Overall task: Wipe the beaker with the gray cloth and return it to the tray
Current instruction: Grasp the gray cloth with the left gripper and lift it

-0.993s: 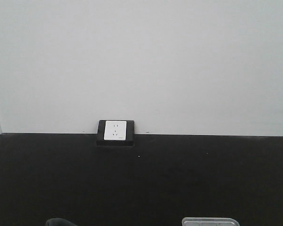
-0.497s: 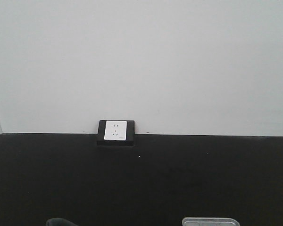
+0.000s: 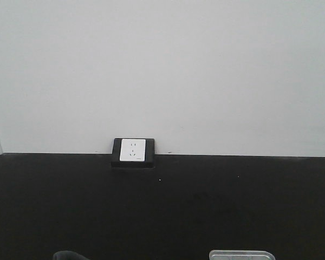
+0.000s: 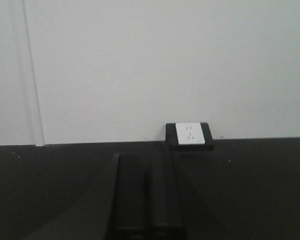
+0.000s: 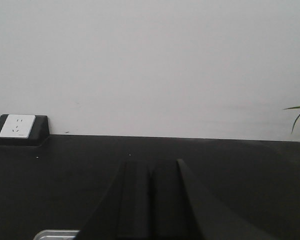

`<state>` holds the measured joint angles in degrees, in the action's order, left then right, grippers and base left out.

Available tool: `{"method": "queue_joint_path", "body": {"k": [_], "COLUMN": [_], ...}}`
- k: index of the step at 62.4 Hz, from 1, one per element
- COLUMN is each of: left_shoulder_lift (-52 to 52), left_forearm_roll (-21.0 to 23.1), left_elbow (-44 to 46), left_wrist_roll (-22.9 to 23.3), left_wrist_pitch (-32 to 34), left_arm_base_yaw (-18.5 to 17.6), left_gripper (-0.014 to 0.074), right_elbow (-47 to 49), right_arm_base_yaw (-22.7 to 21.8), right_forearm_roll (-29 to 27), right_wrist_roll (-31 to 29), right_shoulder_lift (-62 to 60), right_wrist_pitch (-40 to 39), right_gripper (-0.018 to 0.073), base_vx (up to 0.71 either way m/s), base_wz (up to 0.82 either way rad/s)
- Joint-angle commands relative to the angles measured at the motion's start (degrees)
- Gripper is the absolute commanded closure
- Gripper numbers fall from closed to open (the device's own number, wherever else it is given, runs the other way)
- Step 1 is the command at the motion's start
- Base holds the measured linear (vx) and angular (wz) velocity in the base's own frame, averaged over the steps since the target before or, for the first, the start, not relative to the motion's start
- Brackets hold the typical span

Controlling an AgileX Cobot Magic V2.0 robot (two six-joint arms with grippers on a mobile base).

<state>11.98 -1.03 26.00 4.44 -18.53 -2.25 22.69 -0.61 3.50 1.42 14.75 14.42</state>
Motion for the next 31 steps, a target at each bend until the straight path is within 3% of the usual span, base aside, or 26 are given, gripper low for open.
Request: {"method": "queue_joint_path", "body": {"k": [1, 16, 26, 31], "left_shoulder_lift": [7.7, 23.8, 32.7, 36.6], "left_forearm_roll": [-0.3, 0.2, 1.0, 4.4], "left_elbow": [5.5, 6.7, 6.7, 6.7], "left_wrist_roll": [-3.3, -3.9, -3.5, -3.7], "left_wrist_pitch": [2.1, 6.3, 6.9, 7.8], "left_arm_base_yaw": [0.1, 0.1, -0.1, -1.5], "left_gripper": [0.0409, 0.0133, 0.0059, 0.0059], "right_elbow": [5.6, 7.3, 7.3, 7.3], "right_arm_base_yaw": [-0.2, -0.2, -0.2, -0.2], "right_forearm_roll": [0.5, 0.5, 0.5, 0.5], "right_wrist_roll": [-0.2, -0.2, -0.2, -0.2], "right_shoulder_lift": [6.0, 18.3, 23.9, 25.5], "right_wrist_pitch": [-3.6, -3.6, -4.7, -5.0], "right_gripper": [0.0561, 0.0453, 0.0274, 0.0185], "base_vx": [0.0, 0.0, 0.0, 0.0], "base_wz": [0.0, 0.0, 0.0, 0.0]}}
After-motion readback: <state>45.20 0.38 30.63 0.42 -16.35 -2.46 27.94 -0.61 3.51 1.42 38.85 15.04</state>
